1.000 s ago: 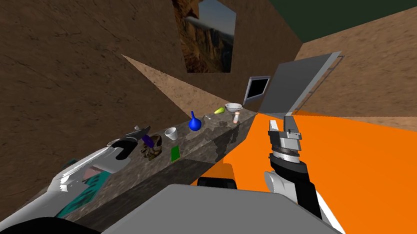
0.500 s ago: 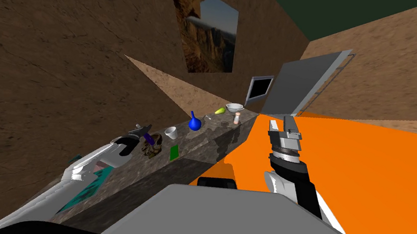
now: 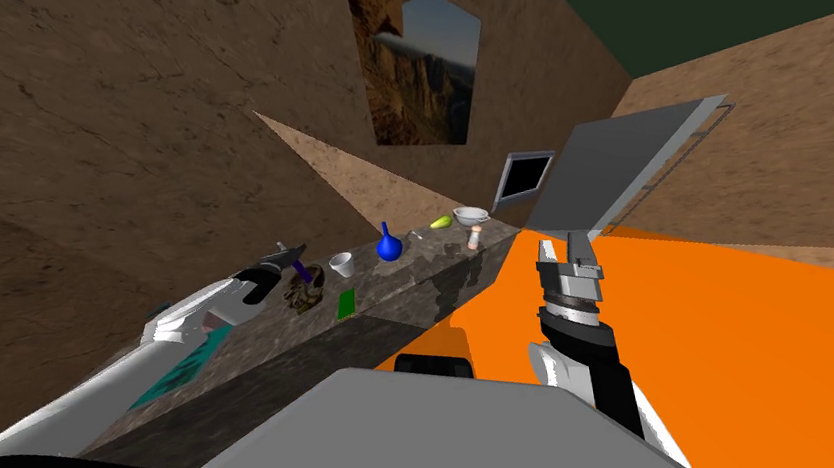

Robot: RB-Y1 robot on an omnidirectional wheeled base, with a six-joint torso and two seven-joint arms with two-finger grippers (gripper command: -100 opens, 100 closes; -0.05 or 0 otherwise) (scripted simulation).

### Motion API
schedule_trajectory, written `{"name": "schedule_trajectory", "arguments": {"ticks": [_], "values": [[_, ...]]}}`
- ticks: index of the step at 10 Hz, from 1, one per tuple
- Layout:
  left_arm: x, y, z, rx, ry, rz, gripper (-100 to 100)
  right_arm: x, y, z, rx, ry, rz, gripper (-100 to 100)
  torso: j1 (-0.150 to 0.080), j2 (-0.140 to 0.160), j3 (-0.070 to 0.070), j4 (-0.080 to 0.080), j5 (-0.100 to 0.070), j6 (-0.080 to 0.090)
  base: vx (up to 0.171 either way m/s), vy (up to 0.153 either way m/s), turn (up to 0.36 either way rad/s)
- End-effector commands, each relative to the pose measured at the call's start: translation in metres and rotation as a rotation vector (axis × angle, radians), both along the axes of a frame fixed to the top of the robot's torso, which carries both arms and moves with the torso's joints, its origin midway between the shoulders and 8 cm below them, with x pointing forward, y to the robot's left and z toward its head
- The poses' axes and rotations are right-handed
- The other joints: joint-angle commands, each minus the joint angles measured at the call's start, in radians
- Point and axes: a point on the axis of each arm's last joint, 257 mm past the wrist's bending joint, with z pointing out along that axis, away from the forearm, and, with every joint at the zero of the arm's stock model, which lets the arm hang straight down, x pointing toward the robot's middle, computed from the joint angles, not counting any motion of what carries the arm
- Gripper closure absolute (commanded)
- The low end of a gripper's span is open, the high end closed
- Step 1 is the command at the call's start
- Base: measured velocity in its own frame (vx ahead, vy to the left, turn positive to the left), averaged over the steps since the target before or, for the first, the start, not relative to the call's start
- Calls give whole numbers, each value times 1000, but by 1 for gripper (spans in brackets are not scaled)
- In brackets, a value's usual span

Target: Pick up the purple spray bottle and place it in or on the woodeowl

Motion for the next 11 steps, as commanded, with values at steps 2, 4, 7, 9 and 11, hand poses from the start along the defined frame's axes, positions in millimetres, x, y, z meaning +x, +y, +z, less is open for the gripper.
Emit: {"name": "schedule_trajectory", "arguments": {"ticks": [2, 4, 7, 9, 11], "values": [[-7, 23, -7, -3, 12, 41, -100, 0, 0, 0, 0, 0, 0, 0, 2, 1, 0, 0, 1, 0, -7, 10, 1], [14, 9, -5, 21, 22, -28, -100, 0, 0, 0, 0, 0, 0, 0, -2, 0, 0, 0, 0, -1, 19, -97, 168], [14, 34, -2, 10, 14, 4, -100, 0, 0, 0, 0, 0, 0, 0, 0, 0, 0, 0, 0, 0, 2, -24, -18], [33, 22, 0, 32, 34, -64, -100, 0, 0, 0, 0, 0, 0, 0, -1, 1, 0, 0, 0, -1, 0, -89, 171], [39, 31, 11, 23, 11, -61, -100, 0, 0, 0, 0, 0, 0, 0, -3, 0, 0, 0, -1, 0, 9, -42, -26]]}}
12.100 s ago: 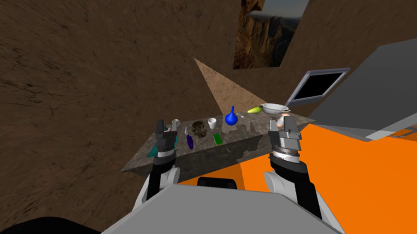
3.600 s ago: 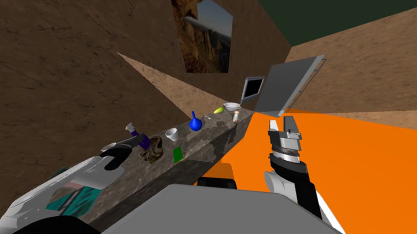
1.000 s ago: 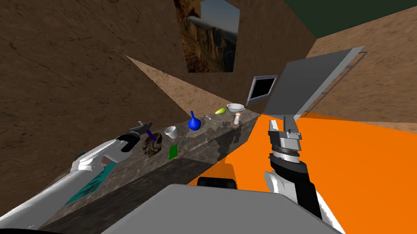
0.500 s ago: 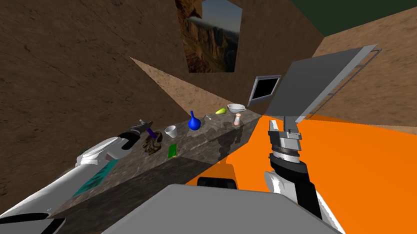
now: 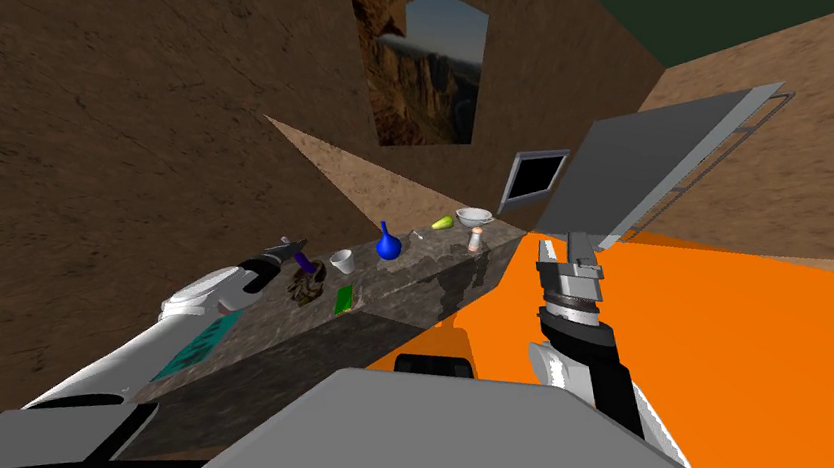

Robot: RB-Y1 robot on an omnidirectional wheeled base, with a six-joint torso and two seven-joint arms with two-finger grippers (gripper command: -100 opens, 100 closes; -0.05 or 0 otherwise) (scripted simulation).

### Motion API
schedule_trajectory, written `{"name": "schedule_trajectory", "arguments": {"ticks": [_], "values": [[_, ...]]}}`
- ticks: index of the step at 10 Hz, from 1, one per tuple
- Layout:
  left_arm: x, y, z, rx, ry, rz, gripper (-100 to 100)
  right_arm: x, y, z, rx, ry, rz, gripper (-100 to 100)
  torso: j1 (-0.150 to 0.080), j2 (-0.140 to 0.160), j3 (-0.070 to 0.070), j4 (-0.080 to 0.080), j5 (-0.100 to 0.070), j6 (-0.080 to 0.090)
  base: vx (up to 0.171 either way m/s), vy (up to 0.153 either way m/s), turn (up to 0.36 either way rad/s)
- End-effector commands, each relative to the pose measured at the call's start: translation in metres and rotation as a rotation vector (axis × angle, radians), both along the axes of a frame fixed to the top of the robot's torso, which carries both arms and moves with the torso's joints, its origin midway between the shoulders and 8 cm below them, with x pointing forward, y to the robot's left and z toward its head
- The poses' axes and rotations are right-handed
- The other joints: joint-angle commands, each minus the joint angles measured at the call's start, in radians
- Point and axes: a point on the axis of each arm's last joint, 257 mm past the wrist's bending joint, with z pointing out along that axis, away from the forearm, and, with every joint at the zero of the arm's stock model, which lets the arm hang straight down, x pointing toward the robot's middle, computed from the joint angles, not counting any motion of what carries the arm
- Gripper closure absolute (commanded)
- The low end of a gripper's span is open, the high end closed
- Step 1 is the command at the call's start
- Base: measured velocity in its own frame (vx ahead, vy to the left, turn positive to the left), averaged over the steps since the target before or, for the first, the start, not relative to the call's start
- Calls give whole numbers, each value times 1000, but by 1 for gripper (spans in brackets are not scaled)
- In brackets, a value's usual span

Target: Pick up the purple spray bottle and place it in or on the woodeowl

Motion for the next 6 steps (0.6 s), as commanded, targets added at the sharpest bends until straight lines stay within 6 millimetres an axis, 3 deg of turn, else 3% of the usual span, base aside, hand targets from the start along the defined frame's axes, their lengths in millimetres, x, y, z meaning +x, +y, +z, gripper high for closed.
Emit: {"name": "schedule_trajectory", "arguments": {"ticks": [1, 2, 4, 6], "values": [[-5, 16, -2, -5, 5, 29, -100, 0, 0, 0, 0, 0, 0, 0, 0, 0, 0, 0, 0, 0, 7, 9, -3], [9, 5, -1, 11, 30, -22, -100, 0, 0, 0, 0, 0, 0, 0, 2, 0, 0, 0, 1, 0, -4, -72, 212], [17, 8, 11, 5, 13, -40, -100, 0, 0, 0, 0, 0, 0, 0, -5, 1, 0, 0, -1, 0, 7, -86, 54], [6, 31, 2, -5, 29, 10, -100, 0, 0, 0, 0, 0, 0, 0, 0, 0, 0, 0, 0, 0, 7, -3, -17]]}}
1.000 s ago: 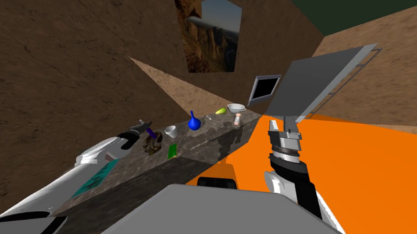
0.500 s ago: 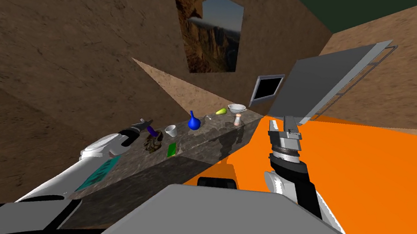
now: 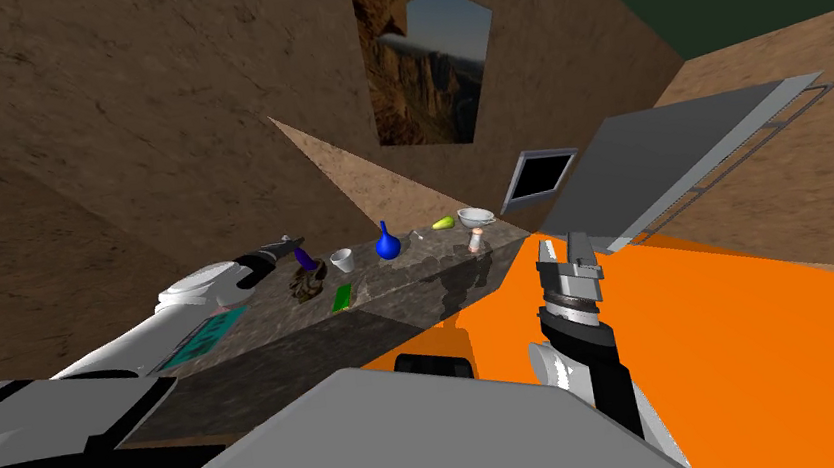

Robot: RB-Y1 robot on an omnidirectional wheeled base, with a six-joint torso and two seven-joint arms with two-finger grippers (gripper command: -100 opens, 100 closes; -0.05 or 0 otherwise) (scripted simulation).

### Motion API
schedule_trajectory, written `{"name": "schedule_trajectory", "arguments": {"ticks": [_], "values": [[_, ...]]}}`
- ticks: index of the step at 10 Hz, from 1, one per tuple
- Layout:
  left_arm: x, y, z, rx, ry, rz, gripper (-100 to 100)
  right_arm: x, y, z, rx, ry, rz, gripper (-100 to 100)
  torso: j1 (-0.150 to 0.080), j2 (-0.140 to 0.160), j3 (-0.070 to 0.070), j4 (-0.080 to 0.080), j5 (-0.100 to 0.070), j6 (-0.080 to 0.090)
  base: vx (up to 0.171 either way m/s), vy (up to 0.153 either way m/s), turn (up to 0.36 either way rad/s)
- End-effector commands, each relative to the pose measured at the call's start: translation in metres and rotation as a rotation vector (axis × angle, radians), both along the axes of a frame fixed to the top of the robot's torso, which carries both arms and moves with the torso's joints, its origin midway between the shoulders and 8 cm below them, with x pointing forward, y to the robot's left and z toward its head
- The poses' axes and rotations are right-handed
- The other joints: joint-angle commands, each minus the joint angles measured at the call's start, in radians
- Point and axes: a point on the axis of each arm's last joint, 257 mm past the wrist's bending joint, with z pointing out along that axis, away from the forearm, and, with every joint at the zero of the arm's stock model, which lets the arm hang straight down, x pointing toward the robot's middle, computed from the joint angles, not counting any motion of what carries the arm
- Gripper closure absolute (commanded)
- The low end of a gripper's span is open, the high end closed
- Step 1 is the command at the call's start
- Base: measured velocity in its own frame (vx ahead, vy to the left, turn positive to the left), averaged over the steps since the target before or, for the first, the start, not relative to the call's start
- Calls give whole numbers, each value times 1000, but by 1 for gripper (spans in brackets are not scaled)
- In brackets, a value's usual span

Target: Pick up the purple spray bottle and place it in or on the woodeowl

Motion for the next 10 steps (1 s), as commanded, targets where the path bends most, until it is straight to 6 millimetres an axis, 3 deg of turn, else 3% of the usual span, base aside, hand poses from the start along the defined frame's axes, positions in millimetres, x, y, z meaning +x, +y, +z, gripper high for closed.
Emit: {"name": "schedule_trajectory", "arguments": {"ticks": [1, 3, 5, 6, 10], "values": [[-2, 8, -4, -4, 3, 17, -100, 0, 0, 0, 0, 0, 0, 0, 0, 0, 0, 0, 0, 0, 0, 11, 8], [9, 2, -3, 13, 41, -27, -100, 0, 0, 0, 0, 0, 0, 0, -4, 0, 0, 0, 0, -1, 15, -93, 166], [15, 5, 10, -5, 18, -37, -100, 0, 0, 0, 0, 0, 0, 0, -6, 0, 0, 0, -1, 1, -5, -47, -24], [8, 16, 4, -11, 29, -10, -100, 0, 0, 0, 0, 0, 0, 0, -3, 0, 0, 0, -1, 1, -7, 8, -4], [21, 14, 18, -20, 50, -56, -100, 0, 0, 0, 0, 0, 0, 0, -5, 0, 0, 0, -1, 1, 4, -65, 72]]}}
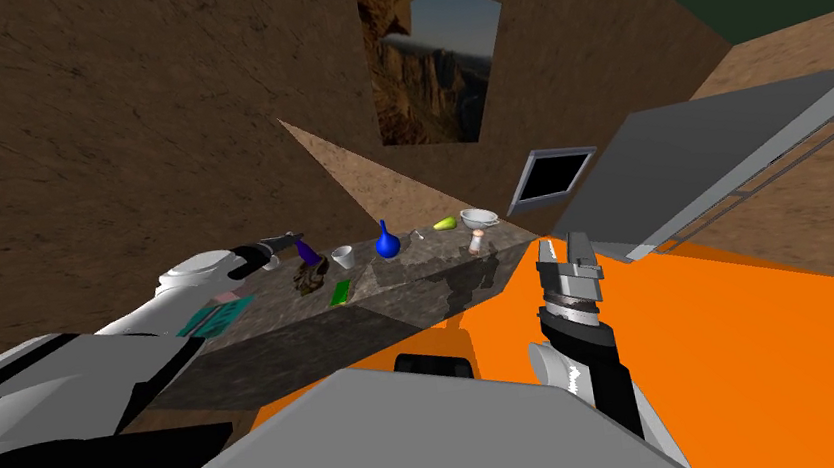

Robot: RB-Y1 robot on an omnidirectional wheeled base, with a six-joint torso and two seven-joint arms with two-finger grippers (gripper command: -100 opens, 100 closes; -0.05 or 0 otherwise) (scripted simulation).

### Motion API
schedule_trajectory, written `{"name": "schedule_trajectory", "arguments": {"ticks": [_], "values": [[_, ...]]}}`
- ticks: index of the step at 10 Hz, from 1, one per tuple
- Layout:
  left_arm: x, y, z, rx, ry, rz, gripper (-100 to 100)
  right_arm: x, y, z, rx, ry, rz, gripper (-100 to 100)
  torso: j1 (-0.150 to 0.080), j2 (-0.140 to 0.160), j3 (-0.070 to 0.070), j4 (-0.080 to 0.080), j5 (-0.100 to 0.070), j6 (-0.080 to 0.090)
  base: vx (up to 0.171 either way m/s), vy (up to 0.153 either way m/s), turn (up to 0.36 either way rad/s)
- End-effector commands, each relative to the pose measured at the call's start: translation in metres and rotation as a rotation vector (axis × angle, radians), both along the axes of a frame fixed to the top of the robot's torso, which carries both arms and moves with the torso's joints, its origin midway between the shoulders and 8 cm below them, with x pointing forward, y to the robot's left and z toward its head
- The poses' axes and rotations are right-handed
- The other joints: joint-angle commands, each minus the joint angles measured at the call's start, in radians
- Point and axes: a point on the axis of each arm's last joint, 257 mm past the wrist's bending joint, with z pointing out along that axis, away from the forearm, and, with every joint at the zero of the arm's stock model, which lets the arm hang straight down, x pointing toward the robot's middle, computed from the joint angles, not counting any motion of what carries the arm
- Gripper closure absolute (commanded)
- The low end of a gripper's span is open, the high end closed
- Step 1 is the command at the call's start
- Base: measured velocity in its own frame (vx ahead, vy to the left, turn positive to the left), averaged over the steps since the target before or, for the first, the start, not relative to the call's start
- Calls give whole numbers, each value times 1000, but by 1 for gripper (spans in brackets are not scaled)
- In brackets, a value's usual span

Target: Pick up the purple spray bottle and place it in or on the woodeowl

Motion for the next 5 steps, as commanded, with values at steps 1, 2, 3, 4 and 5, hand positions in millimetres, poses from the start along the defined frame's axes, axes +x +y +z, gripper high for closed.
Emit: {"name": "schedule_trajectory", "arguments": {"ticks": [1, 2, 3, 4, 5], "values": [[-8, 13, -5, -12, 9, 27, -100, 0, 0, 0, 0, 0, 0, 0, 0, 0, 0, 0, 0, 0, -4, 10, -2], [-12, 19, -8, -16, 15, 43, -100, 0, 0, 0, 0, 0, 0, 0, 2, 0, 0, 0, 1, 0, -2, 13, 4], [-12, 19, -8, -16, 15, 43, -100, 0, 0, 0, 0, 0, 0, 0, 3, 0, 0, 0, 1, 0, -2, 9, 4], [-10, 17, -9, -7, 60, 21, -100, 0, 0, 0, 0, 0, 0, 0, 3, 0, 0, 0, 1, 0, 0, -86, 192], [-8, 18, -4, -9, 59, 16, -100, 0, 0, 0, 0, 0, 0, 0, -2, 0, 0, 0, 0, -1, -1, -123, 124]]}}
